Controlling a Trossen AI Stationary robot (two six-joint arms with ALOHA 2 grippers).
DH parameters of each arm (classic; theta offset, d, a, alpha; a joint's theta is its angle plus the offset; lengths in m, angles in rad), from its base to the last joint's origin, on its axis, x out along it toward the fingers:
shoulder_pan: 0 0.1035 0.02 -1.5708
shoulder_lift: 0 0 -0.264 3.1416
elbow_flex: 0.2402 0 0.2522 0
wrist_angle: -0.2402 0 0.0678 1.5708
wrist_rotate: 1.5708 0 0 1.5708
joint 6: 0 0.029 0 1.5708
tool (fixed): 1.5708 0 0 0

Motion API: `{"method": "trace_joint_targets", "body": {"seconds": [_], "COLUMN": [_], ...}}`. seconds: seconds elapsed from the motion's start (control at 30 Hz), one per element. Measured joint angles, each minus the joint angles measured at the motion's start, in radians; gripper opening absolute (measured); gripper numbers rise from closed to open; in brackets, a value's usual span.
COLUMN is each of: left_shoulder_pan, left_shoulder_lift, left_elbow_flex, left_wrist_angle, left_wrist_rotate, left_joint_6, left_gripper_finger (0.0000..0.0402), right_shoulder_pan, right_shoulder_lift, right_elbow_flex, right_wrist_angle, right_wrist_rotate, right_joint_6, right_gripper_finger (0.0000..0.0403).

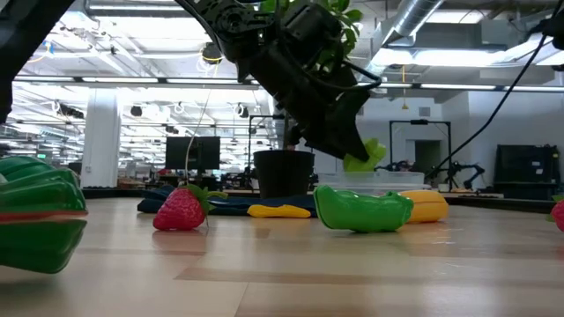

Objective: Pick and placing Produce into tupperware
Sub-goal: Put the green star fruit into the transparent container, then put the red strawberry into the transparent container

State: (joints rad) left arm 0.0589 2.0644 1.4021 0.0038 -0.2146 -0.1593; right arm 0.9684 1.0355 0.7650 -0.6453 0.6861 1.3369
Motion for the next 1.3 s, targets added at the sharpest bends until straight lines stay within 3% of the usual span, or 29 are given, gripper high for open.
{"method": "trace_joint_targets", "body": {"seconds": [0.53, 1.1, 1.2, 1.3], "left_shoulder_pan": [0.001, 0.001, 0.001, -0.002], "left_shoulder_lift": [0.0, -0.001, -0.001, -0.016], "left_elbow_flex": [0.0, 0.0, 0.0, 0.012], "left_wrist_angle": [0.001, 0.001, 0.001, -0.058], "left_wrist_rotate": [-0.003, -0.028, 0.013, 0.118], "left_joint_6": [0.0, -0.017, -0.017, -0.018], "left_gripper_finger": [0.0145, 0.0181, 0.018, 0.018], "right_shoulder_pan": [0.0, 0.0, 0.0, 0.0], "right_shoulder_lift": [0.0, 0.0, 0.0, 0.0], "right_elbow_flex": [0.0, 0.0, 0.0, 0.0], "right_wrist_angle": [0.007, 0.007, 0.003, -0.004], "right_wrist_rotate": [0.0, 0.0, 0.0, -0.001], "right_joint_6": [0.001, 0.0, 0.0, 0.0], "right_gripper_finger": [0.0155, 0.0155, 0.0155, 0.0155]}}
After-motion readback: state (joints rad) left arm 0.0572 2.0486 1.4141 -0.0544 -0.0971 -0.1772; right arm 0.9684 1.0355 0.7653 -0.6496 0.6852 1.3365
